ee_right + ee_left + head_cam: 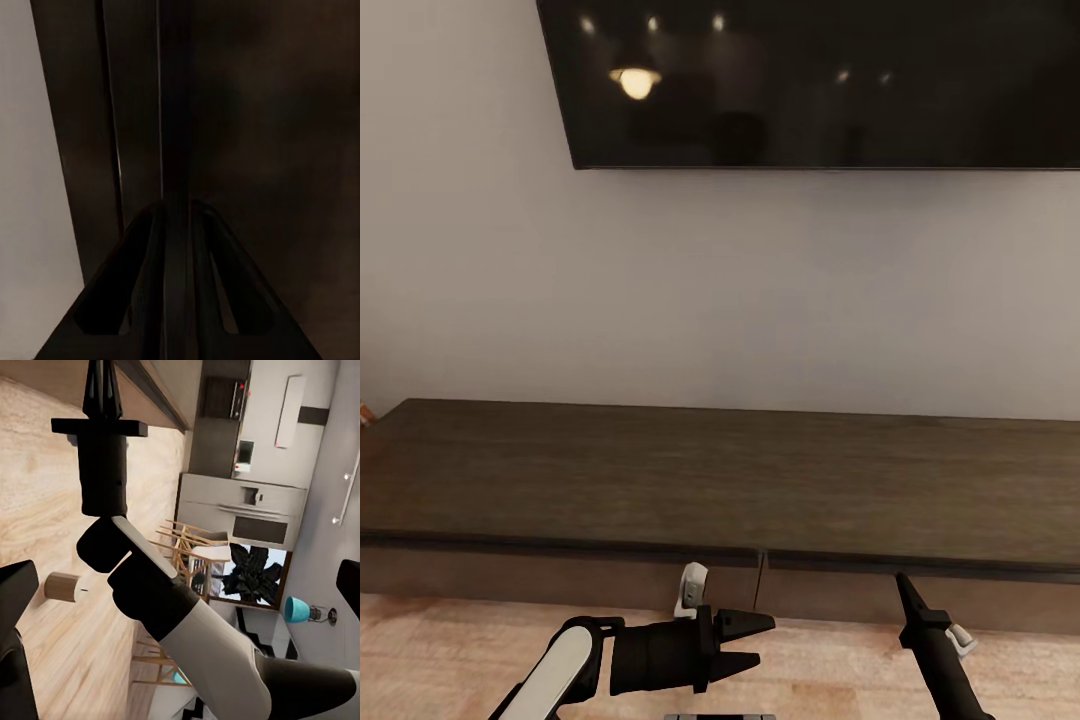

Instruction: Place each of the two pumpkins and all three candles from the living room inside a cabinet in the living room (use any cabinet), then make sure every cabinet is closed, and position the cauldron so it is next to a table in the living room.

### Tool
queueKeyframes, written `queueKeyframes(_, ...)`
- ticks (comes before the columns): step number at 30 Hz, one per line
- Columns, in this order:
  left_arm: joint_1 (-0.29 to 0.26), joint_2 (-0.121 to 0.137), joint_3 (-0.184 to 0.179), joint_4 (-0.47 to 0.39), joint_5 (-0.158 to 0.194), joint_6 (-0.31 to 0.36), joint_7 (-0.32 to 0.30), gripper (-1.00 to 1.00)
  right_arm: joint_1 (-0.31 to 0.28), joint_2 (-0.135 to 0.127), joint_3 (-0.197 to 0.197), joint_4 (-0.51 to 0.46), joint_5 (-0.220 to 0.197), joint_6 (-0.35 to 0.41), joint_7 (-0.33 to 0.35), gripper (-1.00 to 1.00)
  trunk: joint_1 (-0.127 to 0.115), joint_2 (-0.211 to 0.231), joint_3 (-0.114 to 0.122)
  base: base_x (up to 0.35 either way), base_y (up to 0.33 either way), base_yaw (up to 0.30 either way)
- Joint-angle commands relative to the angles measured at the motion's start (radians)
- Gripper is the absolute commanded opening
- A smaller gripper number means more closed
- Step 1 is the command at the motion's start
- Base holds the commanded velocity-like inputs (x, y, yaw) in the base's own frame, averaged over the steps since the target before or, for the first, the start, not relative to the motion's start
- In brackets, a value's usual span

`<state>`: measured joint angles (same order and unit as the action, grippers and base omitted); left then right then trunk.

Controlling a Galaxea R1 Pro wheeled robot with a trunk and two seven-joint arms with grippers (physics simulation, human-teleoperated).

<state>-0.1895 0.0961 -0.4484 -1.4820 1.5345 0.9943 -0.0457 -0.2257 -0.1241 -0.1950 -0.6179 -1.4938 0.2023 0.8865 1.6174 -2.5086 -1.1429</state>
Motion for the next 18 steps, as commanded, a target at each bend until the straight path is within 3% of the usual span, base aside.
queueKeyframes(1, -0.001, 0.001, -0.001, 0.000, -0.004, 0.001, -0.005, 1.00, -0.001, 0.000, -0.003, -0.014, -0.019, 0.016, 0.003, -1.00, 0.000, 0.000, -0.001, 0.000, 0.000, 0.000)
queueKeyframes(11, -0.001, 0.001, -0.001, 0.000, -0.004, 0.001, -0.005, 1.00, -0.001, 0.000, -0.003, -0.014, -0.018, 0.014, 0.003, -1.00, 0.000, 0.000, -0.001, -0.018, 0.000, 0.000)
queueKeyframes(18, -0.001, 0.001, -0.001, 0.000, -0.004, 0.001, -0.005, 1.00, -0.001, 0.000, -0.004, -0.014, -0.017, 0.014, 0.003, -1.00, 0.000, 0.000, -0.001, -0.175, 0.000, 0.000)
